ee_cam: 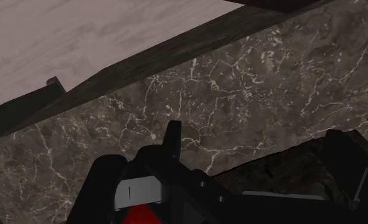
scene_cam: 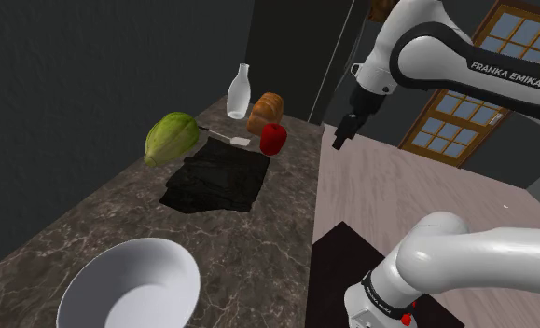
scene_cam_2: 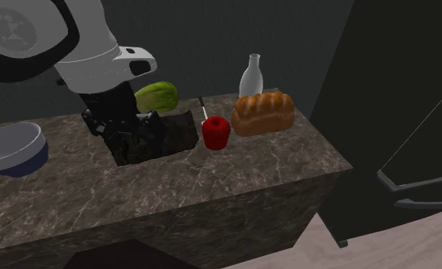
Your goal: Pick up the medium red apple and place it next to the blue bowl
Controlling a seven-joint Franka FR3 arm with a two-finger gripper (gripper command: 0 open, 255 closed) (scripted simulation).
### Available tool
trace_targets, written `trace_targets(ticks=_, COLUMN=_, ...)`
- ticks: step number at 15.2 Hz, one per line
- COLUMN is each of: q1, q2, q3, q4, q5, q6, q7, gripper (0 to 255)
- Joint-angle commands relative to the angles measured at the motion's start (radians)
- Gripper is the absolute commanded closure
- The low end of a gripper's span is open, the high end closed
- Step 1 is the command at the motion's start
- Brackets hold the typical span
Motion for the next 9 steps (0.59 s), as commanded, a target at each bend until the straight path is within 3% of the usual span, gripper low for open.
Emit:
trace_targets(ticks=1, q1=0.0, q2=0.0, q3=0.0, q4=0.0, q5=0.0, q6=0.0, q7=0.0, gripper=0)
trace_targets(ticks=9, q1=-0.05, q2=0.349, q3=0.021, q4=0.203, q5=0.036, q6=0.115, q7=0.163, gripper=0)
